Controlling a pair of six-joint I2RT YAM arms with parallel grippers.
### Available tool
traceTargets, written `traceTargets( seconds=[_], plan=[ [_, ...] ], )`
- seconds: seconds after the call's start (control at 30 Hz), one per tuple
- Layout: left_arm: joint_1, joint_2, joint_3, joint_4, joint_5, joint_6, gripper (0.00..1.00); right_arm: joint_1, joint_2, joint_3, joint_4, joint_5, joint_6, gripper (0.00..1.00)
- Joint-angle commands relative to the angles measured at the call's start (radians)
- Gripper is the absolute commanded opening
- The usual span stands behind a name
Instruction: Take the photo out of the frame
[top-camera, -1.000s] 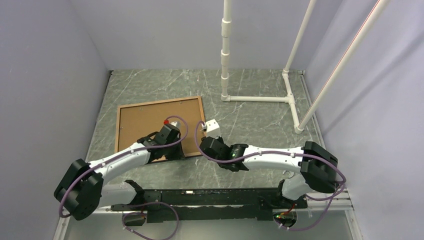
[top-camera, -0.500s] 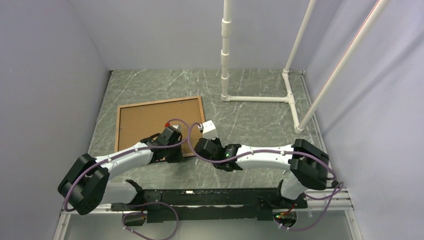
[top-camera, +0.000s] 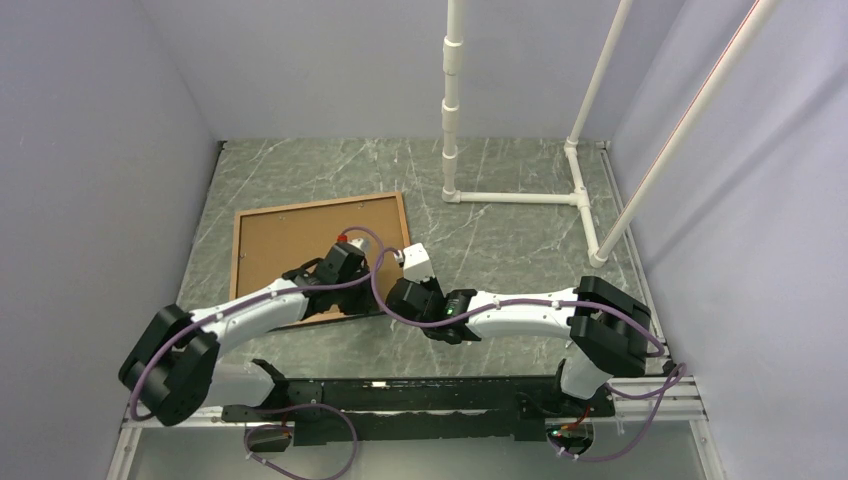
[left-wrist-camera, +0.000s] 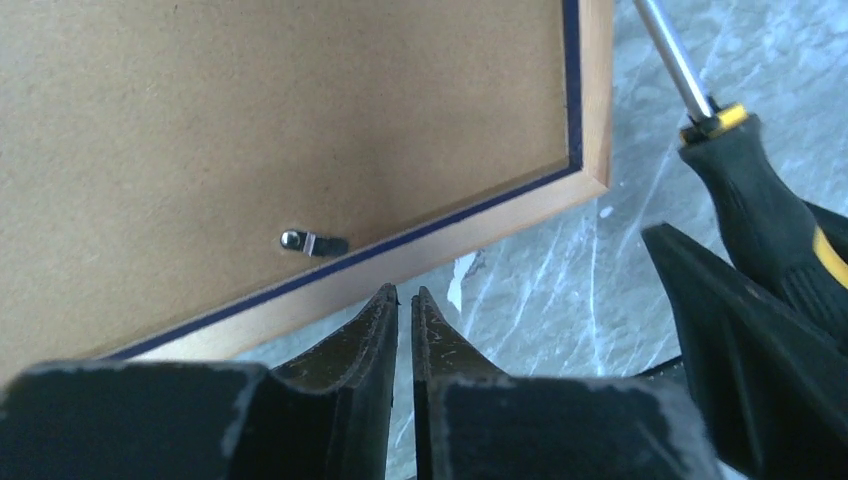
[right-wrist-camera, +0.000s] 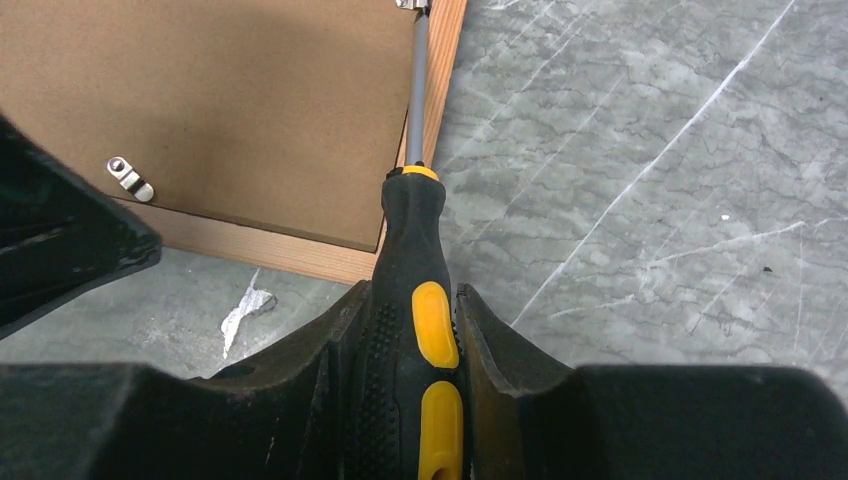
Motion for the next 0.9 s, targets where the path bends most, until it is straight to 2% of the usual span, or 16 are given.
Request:
traceTargets(
  seconds=[0.0,0.2,0.43,0.67,0.87],
  plan=[
    [0.007,0.081,0.032,0.043,-0.004,0.002,0.14,0.002,0.003,0.014,0.028,0.048,0.018,0.0],
    [0.007,0.149,0.002,0.055,-0.06,-0.016,0.12,0.002,0.002,-0.018,0.089,0.038,-0.011,0.0],
    [0.007,0.147,-0.054,0.069,-0.053,-0.03,0.1,0.0,0.045,-0.036,0.186,0.057,-0.071,0.0],
    [0.007,0.163,-0.058,0.068,-0.041,-0.026,0.08,-0.006,0.08,0.012,0.119,0.088,-0.046,0.0],
    [0.008,0.147,-0.05,0.051,-0.051,-0.013,0.07,-0.003,0.008,-0.031,0.069,0.047,0.024,0.0]
  ],
)
